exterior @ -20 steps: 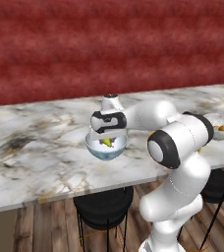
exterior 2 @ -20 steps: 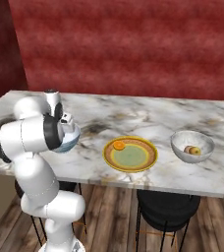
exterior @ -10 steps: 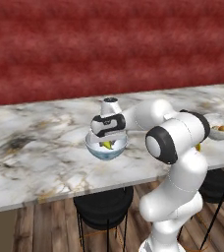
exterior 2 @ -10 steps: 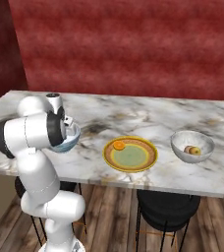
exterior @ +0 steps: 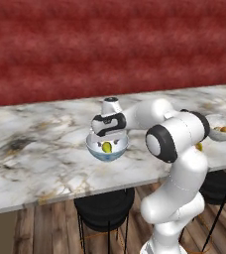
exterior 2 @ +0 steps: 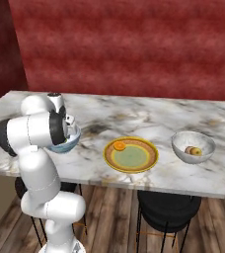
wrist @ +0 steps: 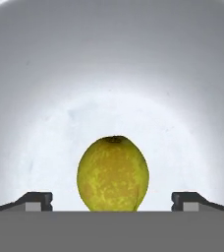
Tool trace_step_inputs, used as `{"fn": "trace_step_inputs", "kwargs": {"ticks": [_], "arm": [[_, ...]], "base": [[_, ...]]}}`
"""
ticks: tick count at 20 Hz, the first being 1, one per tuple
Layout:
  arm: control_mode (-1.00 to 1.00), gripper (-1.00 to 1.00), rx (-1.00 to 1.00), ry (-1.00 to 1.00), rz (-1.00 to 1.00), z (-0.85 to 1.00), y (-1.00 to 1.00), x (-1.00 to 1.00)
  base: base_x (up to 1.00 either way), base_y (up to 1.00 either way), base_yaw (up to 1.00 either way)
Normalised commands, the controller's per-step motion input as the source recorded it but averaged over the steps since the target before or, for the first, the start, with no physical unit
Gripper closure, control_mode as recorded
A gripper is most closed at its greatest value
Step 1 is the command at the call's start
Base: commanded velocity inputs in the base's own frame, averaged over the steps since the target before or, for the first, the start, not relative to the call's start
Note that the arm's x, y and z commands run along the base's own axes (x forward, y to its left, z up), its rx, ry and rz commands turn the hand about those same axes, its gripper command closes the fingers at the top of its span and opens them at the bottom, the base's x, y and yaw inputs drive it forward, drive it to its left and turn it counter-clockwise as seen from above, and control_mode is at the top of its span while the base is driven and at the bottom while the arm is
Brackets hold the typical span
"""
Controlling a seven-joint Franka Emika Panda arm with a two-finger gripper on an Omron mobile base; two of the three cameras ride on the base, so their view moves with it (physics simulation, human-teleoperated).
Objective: Take the fruits from the plate on the dining counter and place two fruits in each bowl.
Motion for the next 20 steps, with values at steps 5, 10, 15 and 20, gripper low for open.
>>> {"fn": "trace_step_inputs", "kwargs": {"ticks": [5,10,15,20], "arm": [[-1.0,-1.0,0.01,-0.01,-0.03,0.55,-0.35,-0.3],[-1.0,-1.0,0.04,0.0,-0.04,0.7,-0.71,-0.56],[-1.0,-1.0,0.05,0.0,-0.09,0.44,-1.0,-0.41],[-1.0,-1.0,0.0,0.0,-0.13,0.15,-1.0,-0.03]], "base": [[0.0,0.0,0.0],[0.0,0.0,0.0],[0.0,0.0,0.0],[0.0,0.0,0.0]]}}
